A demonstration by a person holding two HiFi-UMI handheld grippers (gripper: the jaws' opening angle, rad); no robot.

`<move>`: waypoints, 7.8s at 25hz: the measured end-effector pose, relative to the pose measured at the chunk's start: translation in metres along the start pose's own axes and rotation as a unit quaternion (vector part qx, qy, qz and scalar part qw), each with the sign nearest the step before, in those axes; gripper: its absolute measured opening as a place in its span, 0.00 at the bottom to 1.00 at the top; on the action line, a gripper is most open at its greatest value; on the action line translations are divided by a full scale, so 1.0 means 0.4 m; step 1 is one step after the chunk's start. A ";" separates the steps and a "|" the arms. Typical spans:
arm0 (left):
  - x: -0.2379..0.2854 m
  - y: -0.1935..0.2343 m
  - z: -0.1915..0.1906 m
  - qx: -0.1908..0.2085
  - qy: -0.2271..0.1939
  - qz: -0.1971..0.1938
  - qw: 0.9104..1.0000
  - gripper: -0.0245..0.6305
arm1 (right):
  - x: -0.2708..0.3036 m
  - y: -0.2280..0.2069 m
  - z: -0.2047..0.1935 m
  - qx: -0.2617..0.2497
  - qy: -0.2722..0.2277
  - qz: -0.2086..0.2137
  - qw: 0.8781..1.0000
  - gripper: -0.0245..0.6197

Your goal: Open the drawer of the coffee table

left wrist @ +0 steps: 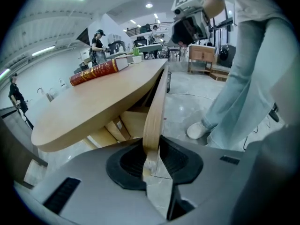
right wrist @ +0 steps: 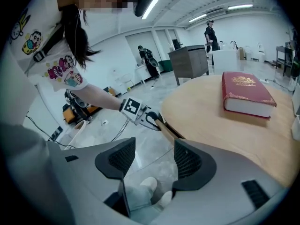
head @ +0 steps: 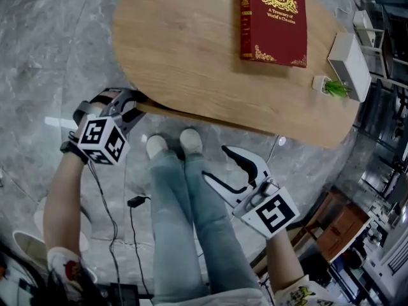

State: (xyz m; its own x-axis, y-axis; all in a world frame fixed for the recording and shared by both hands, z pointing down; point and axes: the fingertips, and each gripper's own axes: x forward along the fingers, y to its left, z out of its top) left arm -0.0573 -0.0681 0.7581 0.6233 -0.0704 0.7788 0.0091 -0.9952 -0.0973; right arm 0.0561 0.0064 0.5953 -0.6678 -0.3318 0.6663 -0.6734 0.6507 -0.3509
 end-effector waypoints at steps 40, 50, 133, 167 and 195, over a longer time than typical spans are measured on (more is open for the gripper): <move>-0.035 -0.174 -0.019 -0.032 0.013 -0.067 0.997 0.16 | 0.147 -0.108 -0.302 -0.303 0.285 -0.008 0.909 0.14; -0.056 -0.259 -0.031 -0.039 0.017 -0.083 0.996 0.16 | 0.131 -0.034 -0.356 -0.289 0.295 0.001 0.911 0.14; -0.782 -0.017 1.142 -0.275 -0.226 0.193 0.915 0.31 | -0.911 0.063 0.485 -0.112 -0.148 -0.203 0.961 0.26; -1.073 -0.038 1.194 -0.341 -0.327 0.254 0.844 0.04 | -1.078 0.179 0.621 -0.028 -0.328 -0.185 0.926 0.04; -1.070 -0.081 1.176 -0.302 -0.305 0.268 0.863 0.04 | -1.068 0.211 0.571 -0.055 -0.301 -0.188 0.933 0.04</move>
State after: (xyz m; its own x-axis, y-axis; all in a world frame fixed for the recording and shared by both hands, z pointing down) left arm 0.0435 0.0261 0.1364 0.7088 -0.6655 0.2339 -0.7021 -0.6976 0.1430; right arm 0.2123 0.0470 0.1308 -0.4694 -0.8536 0.2261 -0.8820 0.4652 -0.0749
